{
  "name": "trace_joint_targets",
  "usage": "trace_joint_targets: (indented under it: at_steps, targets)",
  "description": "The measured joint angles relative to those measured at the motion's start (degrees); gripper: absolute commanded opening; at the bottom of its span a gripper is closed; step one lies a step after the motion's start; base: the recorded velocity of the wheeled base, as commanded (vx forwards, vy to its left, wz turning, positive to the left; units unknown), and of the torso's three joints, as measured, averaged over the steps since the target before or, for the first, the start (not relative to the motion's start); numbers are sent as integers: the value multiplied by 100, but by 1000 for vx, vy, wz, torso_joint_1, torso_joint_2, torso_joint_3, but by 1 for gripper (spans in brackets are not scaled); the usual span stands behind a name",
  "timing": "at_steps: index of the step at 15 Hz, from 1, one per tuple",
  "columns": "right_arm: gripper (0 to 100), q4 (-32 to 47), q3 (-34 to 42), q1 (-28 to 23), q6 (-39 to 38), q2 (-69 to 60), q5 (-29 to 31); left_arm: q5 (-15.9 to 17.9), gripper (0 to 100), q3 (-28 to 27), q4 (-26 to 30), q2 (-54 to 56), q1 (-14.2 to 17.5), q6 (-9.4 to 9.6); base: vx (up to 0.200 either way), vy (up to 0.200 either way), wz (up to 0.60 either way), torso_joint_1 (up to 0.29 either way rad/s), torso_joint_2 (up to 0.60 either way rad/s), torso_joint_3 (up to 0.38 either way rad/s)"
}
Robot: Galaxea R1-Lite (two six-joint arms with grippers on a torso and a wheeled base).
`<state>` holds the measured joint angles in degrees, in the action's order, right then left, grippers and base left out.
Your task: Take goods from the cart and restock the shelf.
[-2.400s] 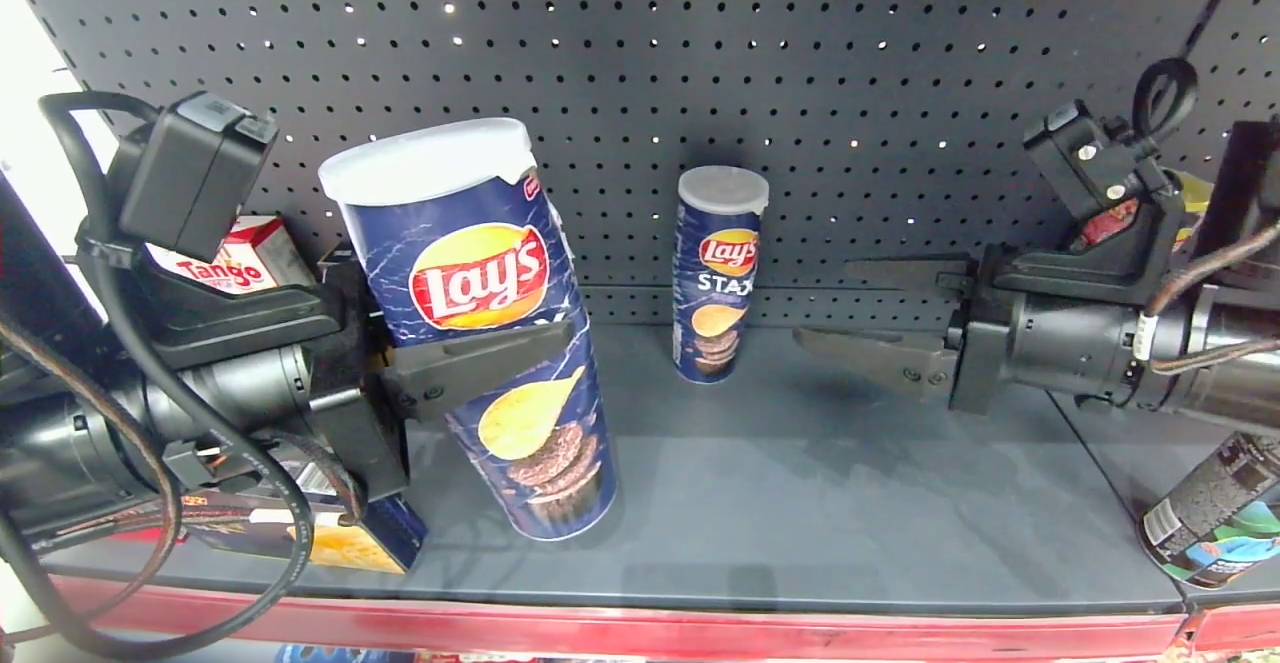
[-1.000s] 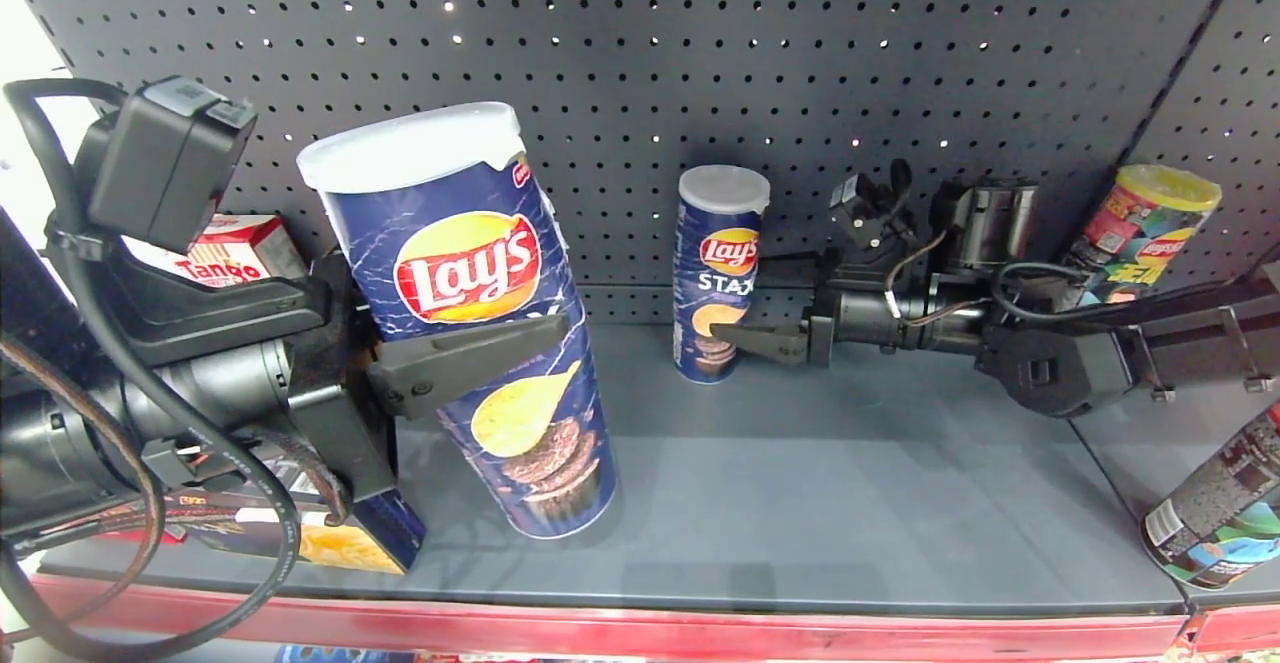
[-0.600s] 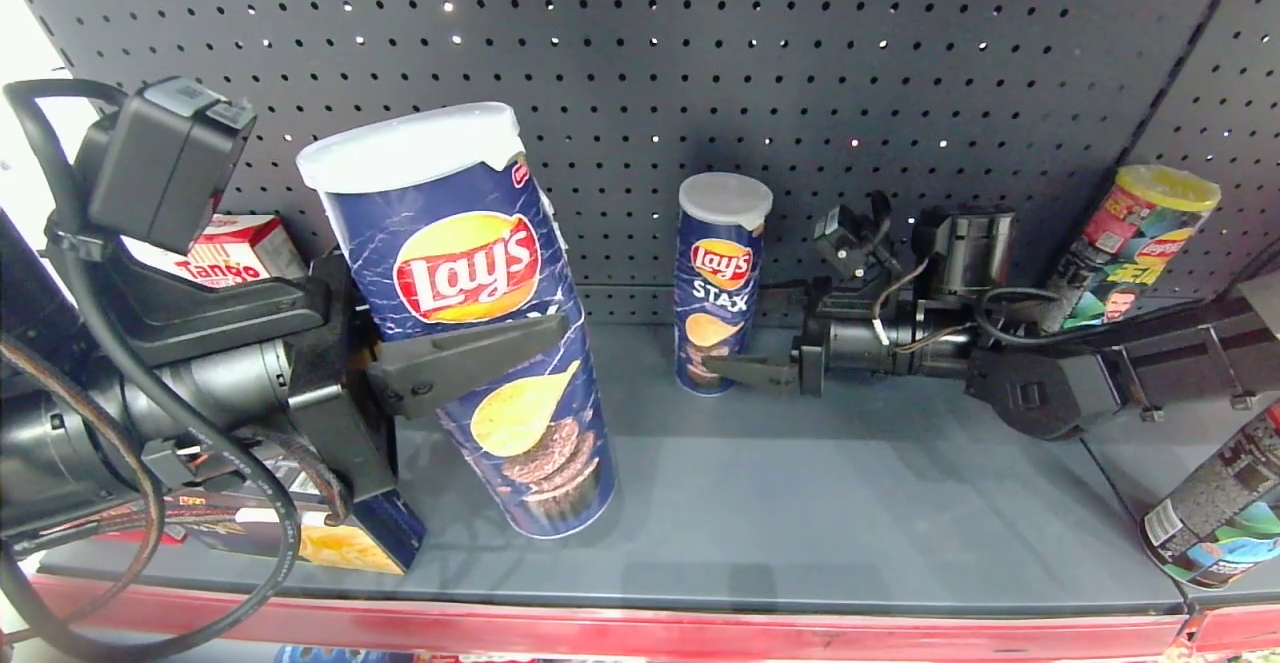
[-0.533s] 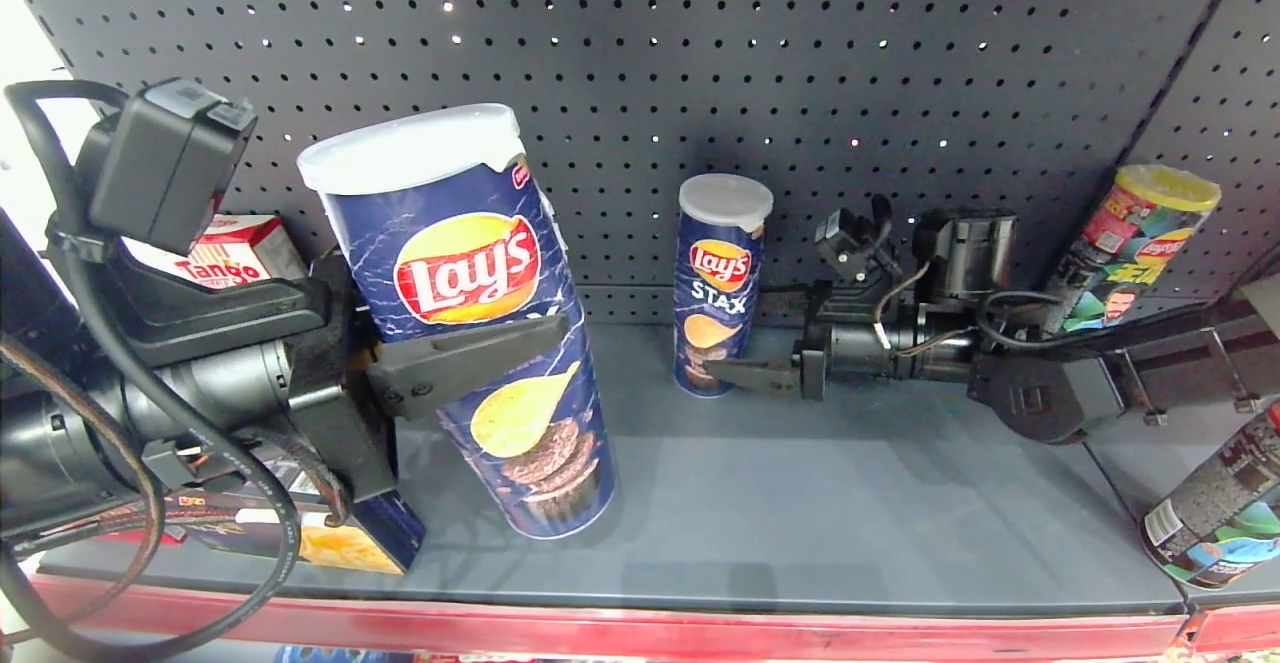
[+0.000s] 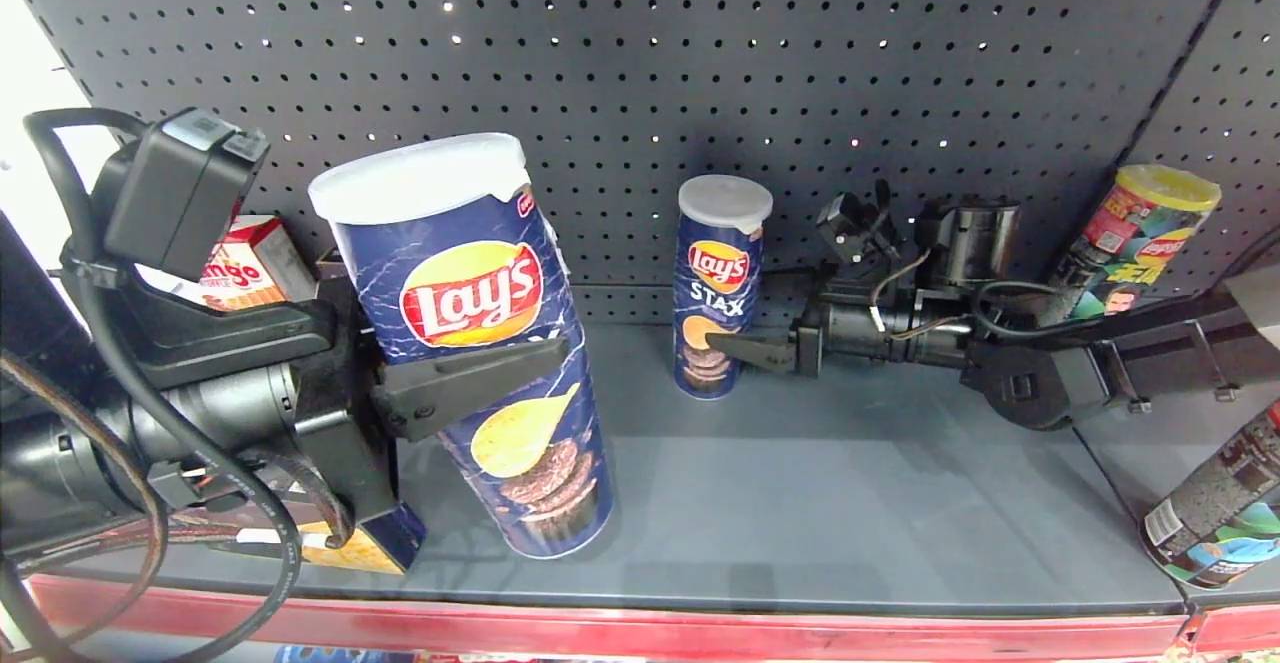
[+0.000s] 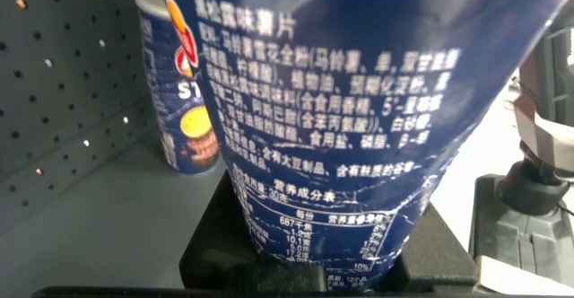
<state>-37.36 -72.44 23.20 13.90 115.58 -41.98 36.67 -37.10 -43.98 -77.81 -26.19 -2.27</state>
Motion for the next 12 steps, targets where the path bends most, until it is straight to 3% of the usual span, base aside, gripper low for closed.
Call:
trace_joint_targets:
  at_steps: [12]
  targets:
    - [100,-11,-650,-24,-24,545,-1133,-44,0,79,6,72,20,-7,0,0,0,0,0,0]
